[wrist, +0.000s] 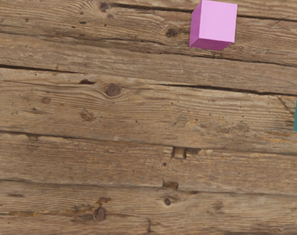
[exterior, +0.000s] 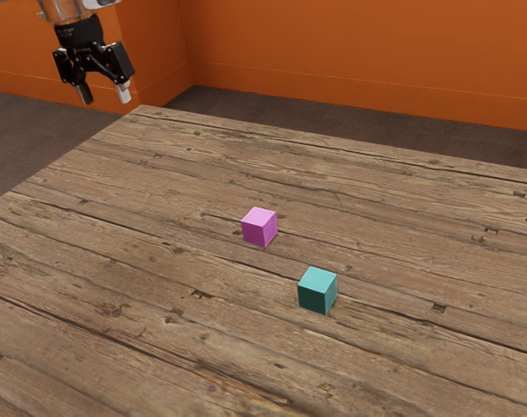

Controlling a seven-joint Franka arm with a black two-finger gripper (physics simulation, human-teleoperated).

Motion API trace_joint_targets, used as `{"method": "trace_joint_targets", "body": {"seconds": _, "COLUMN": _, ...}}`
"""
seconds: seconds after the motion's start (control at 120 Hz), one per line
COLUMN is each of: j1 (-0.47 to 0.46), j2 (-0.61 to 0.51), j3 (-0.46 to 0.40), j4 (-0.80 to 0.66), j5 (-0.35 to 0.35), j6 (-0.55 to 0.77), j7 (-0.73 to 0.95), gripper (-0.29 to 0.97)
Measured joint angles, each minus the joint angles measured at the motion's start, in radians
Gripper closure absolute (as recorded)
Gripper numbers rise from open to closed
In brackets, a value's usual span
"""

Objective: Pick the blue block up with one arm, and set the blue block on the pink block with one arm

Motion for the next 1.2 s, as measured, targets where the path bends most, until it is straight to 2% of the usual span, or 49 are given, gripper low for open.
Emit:
{"method": "trace_joint_targets", "body": {"seconds": 0.2, "j1": -0.001, "j2": 0.000, "j3": 0.001, "j4": 0.005, "j5": 0.001, "j6": -0.003, "j7": 0.013, "gripper": 0.00}}
{"method": "trace_joint_targets", "body": {"seconds": 0.267, "j1": -0.010, "j2": -0.045, "j3": 0.002, "j4": 0.133, "j5": 0.001, "j6": -0.024, "j7": 0.015, "gripper": 0.00}}
{"method": "trace_joint_targets", "body": {"seconds": 0.4, "j1": -0.119, "j2": -0.109, "j3": -0.013, "j4": 0.204, "j5": 0.005, "j6": -0.107, "j7": 0.019, "gripper": 0.00}}
{"method": "trace_joint_targets", "body": {"seconds": 0.458, "j1": -0.195, "j2": -0.125, "j3": -0.041, "j4": 0.195, "j5": 0.038, "j6": -0.135, "j7": 0.020, "gripper": 0.00}}
{"method": "trace_joint_targets", "body": {"seconds": 0.517, "j1": -0.238, "j2": -0.152, "j3": -0.147, "j4": 0.149, "j5": 0.086, "j6": -0.155, "j7": 0.019, "gripper": 0.00}}
{"method": "trace_joint_targets", "body": {"seconds": 0.583, "j1": -0.243, "j2": -0.173, "j3": -0.351, "j4": 0.100, "j5": 0.163, "j6": -0.167, "j7": 0.018, "gripper": 0.00}}
{"method": "trace_joint_targets", "body": {"seconds": 0.642, "j1": -0.248, "j2": -0.238, "j3": -0.486, "j4": -0.058, "j5": 0.212, "j6": -0.134, "j7": 0.016, "gripper": 0.00}}
{"method": "trace_joint_targets", "body": {"seconds": 0.717, "j1": -0.258, "j2": -0.289, "j3": -0.601, "j4": -0.227, "j5": 0.248, "j6": -0.057, "j7": 0.015, "gripper": 0.00}}
{"method": "trace_joint_targets", "body": {"seconds": 0.858, "j1": -0.397, "j2": -0.323, "j3": -0.659, "j4": -0.463, "j5": 0.281, "j6": 0.120, "j7": 0.014, "gripper": 0.00}}
{"method": "trace_joint_targets", "body": {"seconds": 0.967, "j1": -0.506, "j2": -0.301, "j3": -0.686, "j4": -0.499, "j5": 0.284, "j6": 0.242, "j7": 0.010, "gripper": 0.00}}
{"method": "trace_joint_targets", "body": {"seconds": 1.1, "j1": -0.608, "j2": -0.292, "j3": -0.708, "j4": -0.551, "j5": 0.226, "j6": 0.331, "j7": -0.092, "gripper": 0.00}}
{"method": "trace_joint_targets", "body": {"seconds": 1.158, "j1": -0.626, "j2": -0.276, "j3": -0.713, "j4": -0.568, "j5": 0.213, "j6": 0.359, "j7": -0.138, "gripper": 0.00}}
{"method": "trace_joint_targets", "body": {"seconds": 1.2, "j1": -0.600, "j2": -0.267, "j3": -0.717, "j4": -0.577, "j5": 0.202, "j6": 0.375, "j7": -0.169, "gripper": 0.00}}
